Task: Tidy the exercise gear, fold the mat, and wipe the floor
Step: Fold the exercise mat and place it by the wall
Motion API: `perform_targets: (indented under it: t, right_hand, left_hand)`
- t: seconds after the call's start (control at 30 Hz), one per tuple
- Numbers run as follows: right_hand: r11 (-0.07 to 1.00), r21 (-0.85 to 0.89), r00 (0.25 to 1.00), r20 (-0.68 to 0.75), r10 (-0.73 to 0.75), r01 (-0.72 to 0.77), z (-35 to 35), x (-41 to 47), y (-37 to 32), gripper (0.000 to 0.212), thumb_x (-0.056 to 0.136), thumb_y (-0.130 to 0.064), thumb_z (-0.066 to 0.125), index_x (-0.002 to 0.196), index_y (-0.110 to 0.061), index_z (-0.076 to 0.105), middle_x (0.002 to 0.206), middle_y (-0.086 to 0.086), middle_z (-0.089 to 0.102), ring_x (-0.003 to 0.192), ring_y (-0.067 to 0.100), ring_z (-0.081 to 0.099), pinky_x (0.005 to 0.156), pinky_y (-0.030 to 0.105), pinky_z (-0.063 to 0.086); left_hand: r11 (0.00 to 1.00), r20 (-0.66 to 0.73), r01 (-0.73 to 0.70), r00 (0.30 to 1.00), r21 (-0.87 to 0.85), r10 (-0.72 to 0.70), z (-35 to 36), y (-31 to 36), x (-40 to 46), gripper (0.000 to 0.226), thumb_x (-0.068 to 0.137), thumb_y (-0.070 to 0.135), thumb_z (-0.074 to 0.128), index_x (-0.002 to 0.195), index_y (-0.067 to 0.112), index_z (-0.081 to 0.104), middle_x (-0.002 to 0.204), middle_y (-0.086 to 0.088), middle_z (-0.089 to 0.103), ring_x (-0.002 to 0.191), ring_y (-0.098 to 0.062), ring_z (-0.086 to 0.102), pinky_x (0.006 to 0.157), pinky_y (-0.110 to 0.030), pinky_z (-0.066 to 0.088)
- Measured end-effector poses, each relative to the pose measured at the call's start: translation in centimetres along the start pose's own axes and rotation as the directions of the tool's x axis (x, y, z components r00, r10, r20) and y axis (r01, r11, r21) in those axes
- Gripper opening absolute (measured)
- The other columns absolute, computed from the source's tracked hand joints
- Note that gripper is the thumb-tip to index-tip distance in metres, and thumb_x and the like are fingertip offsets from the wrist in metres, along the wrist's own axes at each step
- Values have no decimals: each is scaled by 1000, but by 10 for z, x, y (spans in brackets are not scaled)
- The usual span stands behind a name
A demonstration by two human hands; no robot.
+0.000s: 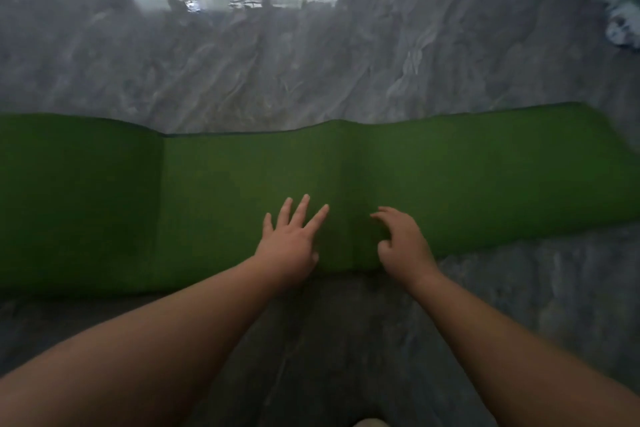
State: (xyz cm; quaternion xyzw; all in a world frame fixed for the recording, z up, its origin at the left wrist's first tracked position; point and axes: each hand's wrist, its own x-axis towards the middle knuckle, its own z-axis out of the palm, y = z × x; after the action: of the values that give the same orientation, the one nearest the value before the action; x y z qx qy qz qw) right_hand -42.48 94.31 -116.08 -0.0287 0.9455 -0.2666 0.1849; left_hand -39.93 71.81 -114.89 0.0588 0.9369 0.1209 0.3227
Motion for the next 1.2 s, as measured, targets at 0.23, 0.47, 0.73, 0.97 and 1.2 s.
perform_targets:
  t: [0.23,0.47,0.73,0.97,1.2]
  right_hand:
    - [899,139,820,-370,436,-416,0,-5,51,66,80,-3,61,144,-8,46,159,15,30,146,34,25,122,39,15]
    - [661,543,579,-345,738,-518,-17,6,71,72,79,2,63,146,-10,40,157,17,29,145,30,30,119,35,23]
    - [213,951,324,-134,937,-225,-24,10,109,54,76,-9,77,125,-3,55,117,14,67,102,28,66,93,44,55]
    - [285,950,447,-200,872,-131,-40,-6,123,44,84,-2,72,114,-15,43,104,1,68,93,20,67,79,38,57]
    - [85,966,411,23,911,-244,-36,-21,160,35,83,3,67,117,0,59,106,14,68,74,19,65,54,28,50]
  left_hand:
    - [996,29,-42,999,75,40,11,57,42,91,93,55,49,153,36,-17,159,-10,-29,148,-32,-23,116,-66,2]
    - [995,-13,-2,1000,100,4,29,60,46,97,90,62,48,150,36,-24,158,-11,-32,146,-32,-28,115,-68,0]
    - [994,-143,-78,986,71,88,37,76,39,87,92,47,48,154,37,-12,152,-15,-39,143,-37,-33,117,-63,-2]
    - [988,-145,-100,982,118,116,42,76,46,84,89,67,37,153,42,-13,157,-15,-30,143,-36,-32,119,-57,-7]
    - [975,1,-113,993,193,115,32,85,58,88,87,72,36,149,46,-20,160,-10,-27,146,-33,-26,119,-56,-6]
